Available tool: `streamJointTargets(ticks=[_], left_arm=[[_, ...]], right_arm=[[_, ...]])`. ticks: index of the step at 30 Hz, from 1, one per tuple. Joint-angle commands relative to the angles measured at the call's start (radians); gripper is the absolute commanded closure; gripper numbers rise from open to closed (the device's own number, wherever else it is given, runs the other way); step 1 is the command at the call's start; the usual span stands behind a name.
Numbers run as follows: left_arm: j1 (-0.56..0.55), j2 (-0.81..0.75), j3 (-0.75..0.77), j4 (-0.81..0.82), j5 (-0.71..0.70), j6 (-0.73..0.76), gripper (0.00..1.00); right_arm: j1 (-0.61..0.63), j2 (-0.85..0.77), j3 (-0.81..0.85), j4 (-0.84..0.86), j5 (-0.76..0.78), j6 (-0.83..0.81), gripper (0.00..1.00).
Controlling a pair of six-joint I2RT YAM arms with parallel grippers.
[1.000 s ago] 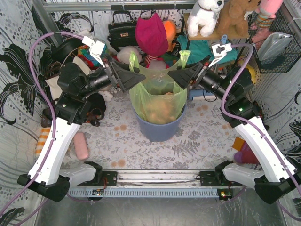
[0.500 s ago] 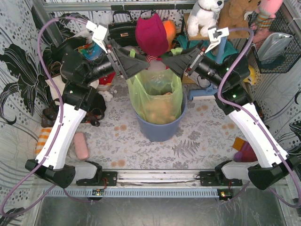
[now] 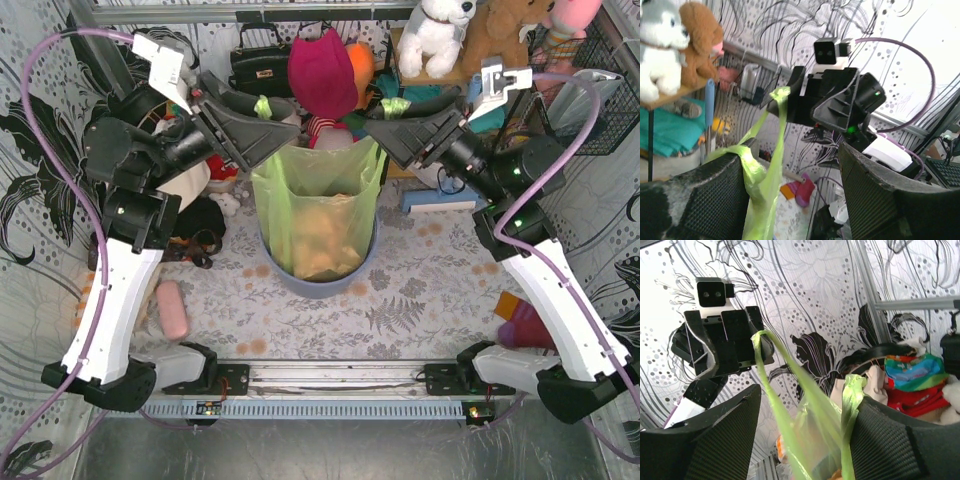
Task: Tie the trash bag
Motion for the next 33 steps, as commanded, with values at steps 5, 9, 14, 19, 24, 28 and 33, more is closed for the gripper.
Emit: streamJointTargets(ticks=[5,9,14,19,24,28,33], left_arm=[[0.029,-0.037,-0.179,-0.06,0.016,0.031,0.27],[0.034,-0.051,-0.162,-0.074,0.05,0.04,0.26],[0.035,-0.075,-0.141,-0.131,0.056,0.068,0.26],[0.037,-0.102,-0.147,-0.19,0.042,0.104,0.26],[0.036,-0.105,-0.139,-0.238,0.011,0.137,0.26],[0.036,-0.102,-0.14,-0.248,0.002,0.144,0.26],[0.038,-0.1,-0.135,-0.25,-0.004,0.149,0.26]], right_arm=[[-0.003,-0.049,-0.164,0.045,0.056,0.021,0.33],[-0.003,-0.032,-0.157,0.074,0.007,0.023,0.3],[-0.003,0.002,-0.131,0.101,-0.041,0.038,0.3],[-0.003,0.033,-0.118,0.111,-0.047,0.037,0.3],[-0.003,0.075,-0.083,0.098,-0.036,0.004,0.3],[-0.004,0.087,-0.063,0.043,0.013,-0.069,0.28],[-0.003,0.12,-0.044,0.084,-0.041,-0.052,0.31]])
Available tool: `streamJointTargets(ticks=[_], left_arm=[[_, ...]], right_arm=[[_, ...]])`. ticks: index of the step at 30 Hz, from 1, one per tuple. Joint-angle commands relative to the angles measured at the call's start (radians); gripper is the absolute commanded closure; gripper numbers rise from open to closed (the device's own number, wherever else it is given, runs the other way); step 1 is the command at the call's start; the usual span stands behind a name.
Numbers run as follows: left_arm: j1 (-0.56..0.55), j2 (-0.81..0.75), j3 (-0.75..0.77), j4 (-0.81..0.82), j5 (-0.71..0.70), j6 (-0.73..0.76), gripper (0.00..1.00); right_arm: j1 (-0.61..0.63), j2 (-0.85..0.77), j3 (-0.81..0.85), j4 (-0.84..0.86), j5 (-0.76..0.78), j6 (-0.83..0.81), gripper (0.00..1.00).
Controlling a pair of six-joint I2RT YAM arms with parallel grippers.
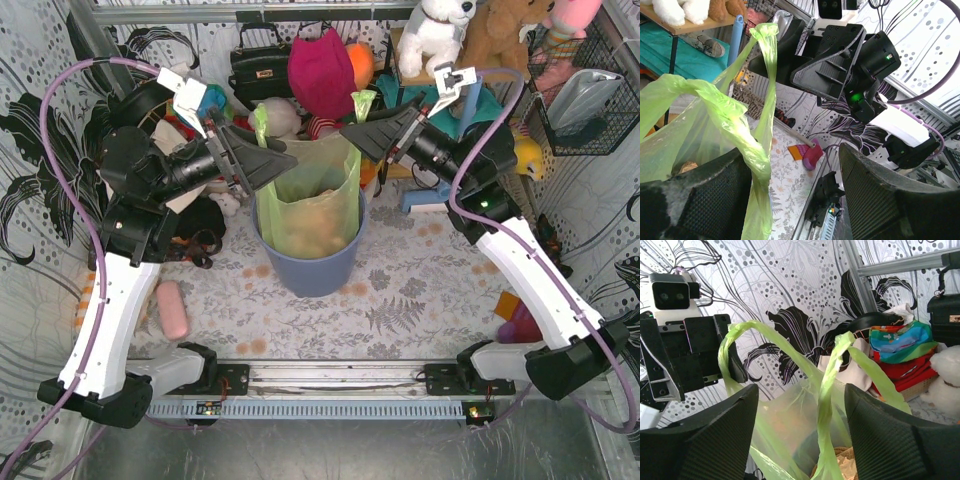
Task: Tie the trash bag
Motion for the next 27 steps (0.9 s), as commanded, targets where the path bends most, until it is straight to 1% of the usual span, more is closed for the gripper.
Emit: streamJointTargets(ticks=[1,4,6,11,13,16,20,24,27], left_arm=[[0.007,-0.006,0.034,0.014,-0.014,0.025,0.26],[0.007,-0.002,0.032,0.047,-0.014,0.011,0.3],[0.007,0.009,0.061,0.065,-0.008,-0.003,0.33],[0.018,0.065,0.24,0.059,-0.01,-0.031,0.35],[0.023,0.084,0.291,0.076,-0.017,-0.058,0.36],[0.025,0.096,0.338,0.102,-0.033,-0.083,0.38],[0.028,0.122,0.381,0.137,-0.016,-0.114,0.38],[0.03,0.121,0.353,0.161,-0.022,-0.129,0.38],[0.032,0.111,0.296,0.203,-0.018,-0.146,0.38]], right_arm=[[-0.003,0.028,0.046,0.078,-0.05,-0.002,0.34],[-0.004,0.048,0.065,0.122,-0.085,0.032,0.43],[-0.003,0.059,0.097,0.145,-0.103,0.053,0.47],[-0.004,0.072,0.237,0.154,-0.126,0.091,0.54],[-0.003,0.057,0.287,0.145,-0.117,0.082,0.55],[-0.003,0.017,0.299,0.106,-0.069,0.045,0.56],[-0.004,-0.011,0.317,0.028,-0.025,-0.007,0.57],[-0.003,-0.036,0.288,-0.012,-0.005,-0.029,0.57],[-0.003,-0.054,0.253,-0.024,0.007,-0.036,0.57]])
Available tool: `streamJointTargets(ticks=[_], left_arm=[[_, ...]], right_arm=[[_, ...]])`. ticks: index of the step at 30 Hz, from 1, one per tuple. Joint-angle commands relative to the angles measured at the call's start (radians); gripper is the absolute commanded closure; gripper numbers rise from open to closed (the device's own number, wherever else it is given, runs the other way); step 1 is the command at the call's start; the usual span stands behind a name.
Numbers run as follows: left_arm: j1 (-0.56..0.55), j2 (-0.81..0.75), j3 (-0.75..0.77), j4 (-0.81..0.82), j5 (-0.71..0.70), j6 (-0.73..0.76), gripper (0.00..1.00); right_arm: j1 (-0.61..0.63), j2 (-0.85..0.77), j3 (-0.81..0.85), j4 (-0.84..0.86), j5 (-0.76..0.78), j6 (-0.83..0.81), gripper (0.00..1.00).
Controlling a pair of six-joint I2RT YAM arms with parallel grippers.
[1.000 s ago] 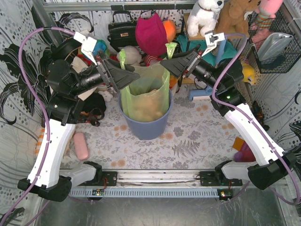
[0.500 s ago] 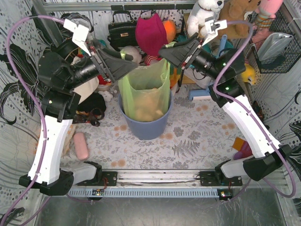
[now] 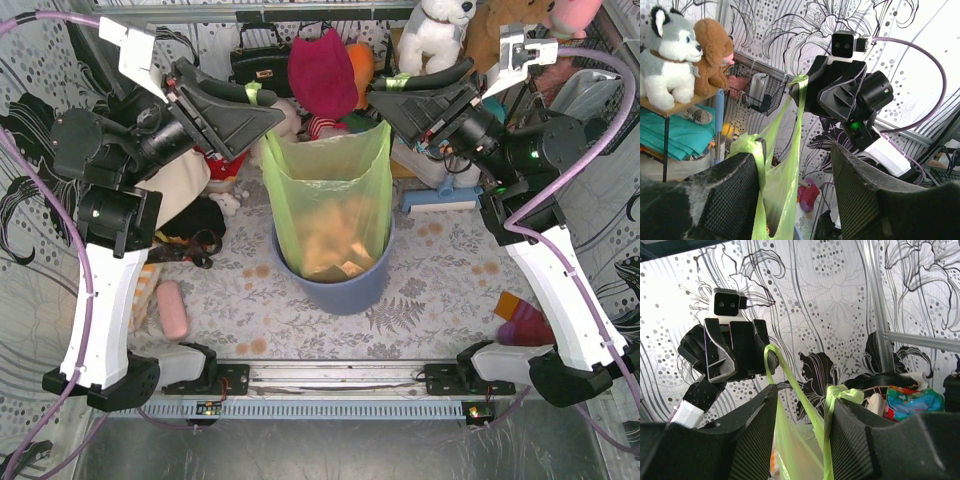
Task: Tie the trash bag
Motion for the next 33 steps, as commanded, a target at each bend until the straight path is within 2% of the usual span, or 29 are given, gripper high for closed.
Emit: streamJointTargets(ticks=[1,8,11,14,18,24,26,31,33], left_arm=[[0.01,-0.014,-0.075,0.134,0.004,-0.043,0.38],[0.012,-0.105,-0.411,0.336,0.035,-0.163,0.37],[0.012,-0.118,-0.49,0.401,0.053,-0.201,0.36],[0.011,-0.111,-0.489,0.4,0.057,-0.196,0.36],[0.011,-0.072,-0.414,0.42,0.088,-0.213,0.34],[-0.012,-0.028,-0.361,0.663,0.262,-0.395,0.31],[-0.04,-0.025,-0.355,0.657,0.308,-0.39,0.3],[-0.141,-0.021,-0.337,0.392,0.305,-0.187,0.28],[-0.171,-0.009,-0.341,0.365,0.299,-0.168,0.28]], right_arm=[[-0.004,-0.039,-0.039,-0.004,0.04,-0.038,0.57],[-0.003,-0.116,-0.245,-0.011,0.069,-0.033,0.56],[-0.004,-0.141,-0.316,-0.005,0.07,-0.02,0.56],[-0.004,-0.154,-0.351,0.007,0.082,-0.006,0.56],[-0.004,-0.152,-0.339,0.009,0.079,0.003,0.56],[-0.003,-0.181,-0.326,-0.032,0.097,-0.004,0.52],[-0.004,-0.198,-0.326,-0.06,0.113,-0.017,0.51],[-0.004,-0.234,-0.33,-0.103,0.132,-0.034,0.51],[-0.003,-0.247,-0.334,-0.113,0.134,-0.033,0.51]])
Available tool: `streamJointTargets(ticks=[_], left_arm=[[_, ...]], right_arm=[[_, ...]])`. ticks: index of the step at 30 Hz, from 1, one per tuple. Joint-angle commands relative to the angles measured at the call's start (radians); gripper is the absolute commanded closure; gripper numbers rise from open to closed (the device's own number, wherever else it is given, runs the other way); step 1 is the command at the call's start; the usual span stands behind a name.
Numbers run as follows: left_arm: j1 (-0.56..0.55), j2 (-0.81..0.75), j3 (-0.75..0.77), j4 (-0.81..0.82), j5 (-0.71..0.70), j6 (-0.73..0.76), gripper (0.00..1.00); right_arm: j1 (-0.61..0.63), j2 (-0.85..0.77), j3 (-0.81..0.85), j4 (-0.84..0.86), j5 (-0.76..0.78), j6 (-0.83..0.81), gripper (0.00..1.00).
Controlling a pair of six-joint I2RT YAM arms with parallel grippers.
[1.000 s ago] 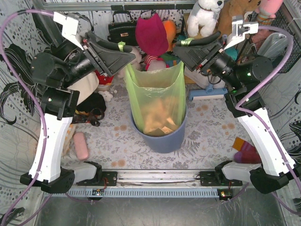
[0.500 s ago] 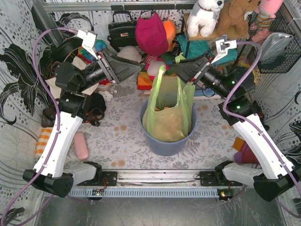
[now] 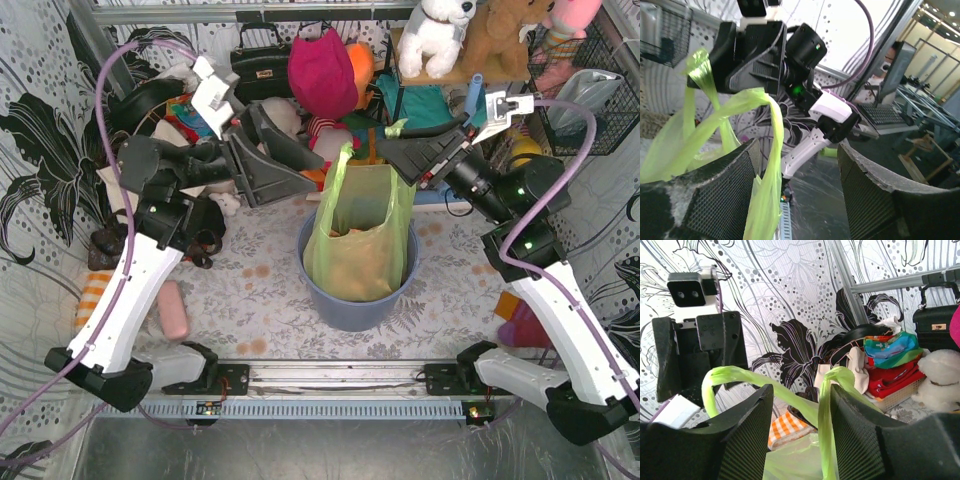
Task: Tie the trash bag
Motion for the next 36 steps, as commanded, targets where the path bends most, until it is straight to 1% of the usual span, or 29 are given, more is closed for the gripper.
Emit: streamJointTargets(ticks=[1,6,15,16,18,20,23,24,26,28,30,32,34,36], left_arm=[[-0.06,0.029,0.025,-0.101,0.027,0.097,0.28],[-0.131,0.082,0.07,-0.087,0.023,0.102,0.27],[-0.168,0.167,0.157,0.031,0.027,0.037,0.28],[-0.164,0.175,0.188,0.014,0.024,0.05,0.29],[-0.147,0.195,0.282,-0.072,0.006,0.103,0.3],[-0.12,0.207,0.379,-0.14,-0.014,0.15,0.3],[-0.084,0.19,0.426,-0.151,-0.038,0.174,0.3],[-0.074,0.175,0.416,-0.156,-0.046,0.182,0.3],[-0.07,0.14,0.354,-0.143,-0.053,0.189,0.3],[-0.07,0.09,0.255,-0.094,-0.058,0.172,0.3],[-0.07,0.051,0.148,-0.051,-0.076,0.154,0.3],[-0.069,0.025,0.04,-0.015,-0.103,0.138,0.29],[-0.07,0.022,-0.01,0.024,-0.117,0.11,0.29],[-0.069,0.034,-0.007,0.036,-0.123,0.095,0.3]], right_arm=[[-0.003,-0.041,0.016,-0.019,0.023,-0.011,0.51],[-0.003,-0.076,0.007,-0.041,0.034,-0.008,0.51],[-0.003,-0.082,0.043,-0.079,0.07,-0.028,0.51],[-0.004,-0.069,0.064,-0.089,0.076,-0.034,0.52],[-0.004,-0.016,0.139,-0.125,0.077,-0.049,0.53],[-0.003,0.039,0.245,-0.151,0.04,-0.061,0.53],[-0.004,0.093,0.381,-0.187,0.003,-0.055,0.54],[-0.004,0.095,0.398,-0.193,-0.003,-0.054,0.55],[-0.003,0.075,0.373,-0.178,-0.006,-0.047,0.54],[-0.003,0.036,0.292,-0.148,-0.004,-0.035,0.54],[-0.004,-0.01,0.16,-0.113,0.006,-0.023,0.54],[-0.004,-0.048,0.067,-0.091,0.032,-0.014,0.54],[-0.003,-0.07,0.018,-0.084,0.06,-0.018,0.54],[-0.003,-0.066,0.013,-0.081,0.071,-0.027,0.54]])
